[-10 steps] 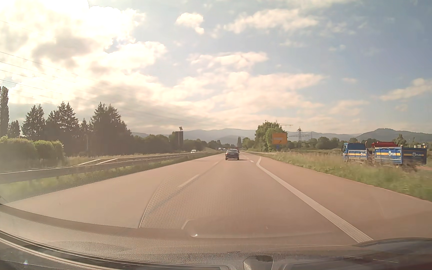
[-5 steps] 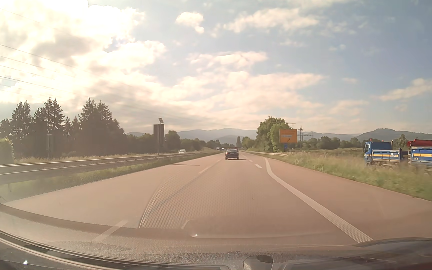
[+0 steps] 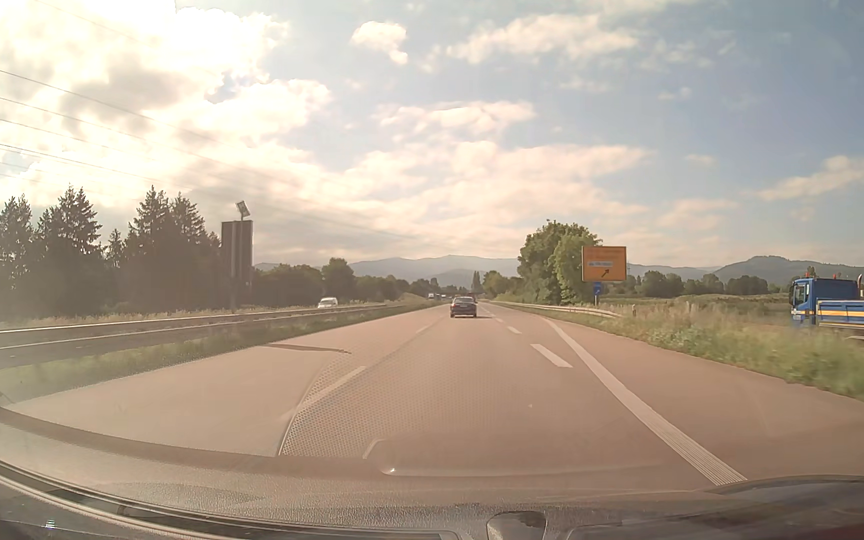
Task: Follow the waypoints while adhering to traffic rules and regulations
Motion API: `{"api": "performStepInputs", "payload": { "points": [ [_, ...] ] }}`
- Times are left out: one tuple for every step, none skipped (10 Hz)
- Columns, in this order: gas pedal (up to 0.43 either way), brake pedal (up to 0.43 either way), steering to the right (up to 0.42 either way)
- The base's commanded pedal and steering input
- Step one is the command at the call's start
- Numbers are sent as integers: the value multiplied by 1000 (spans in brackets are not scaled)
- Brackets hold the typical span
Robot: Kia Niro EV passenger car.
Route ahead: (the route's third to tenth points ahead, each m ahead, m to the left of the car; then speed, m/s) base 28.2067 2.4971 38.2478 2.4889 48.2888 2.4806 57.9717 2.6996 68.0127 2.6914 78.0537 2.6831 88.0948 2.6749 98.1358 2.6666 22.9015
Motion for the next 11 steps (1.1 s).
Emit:
{"api": "performStepInputs", "payload": {
  "points": [
    [220,0,-1],
    [220,0,-1],
    [220,0,-1],
    [209,0,-1],
    [209,0,-3],
    [209,0,-3],
    [209,0,-3],
    [197,0,-3],
    [197,0,-3],
    [197,0,-3],
    [197,0,-3]
  ]
}}
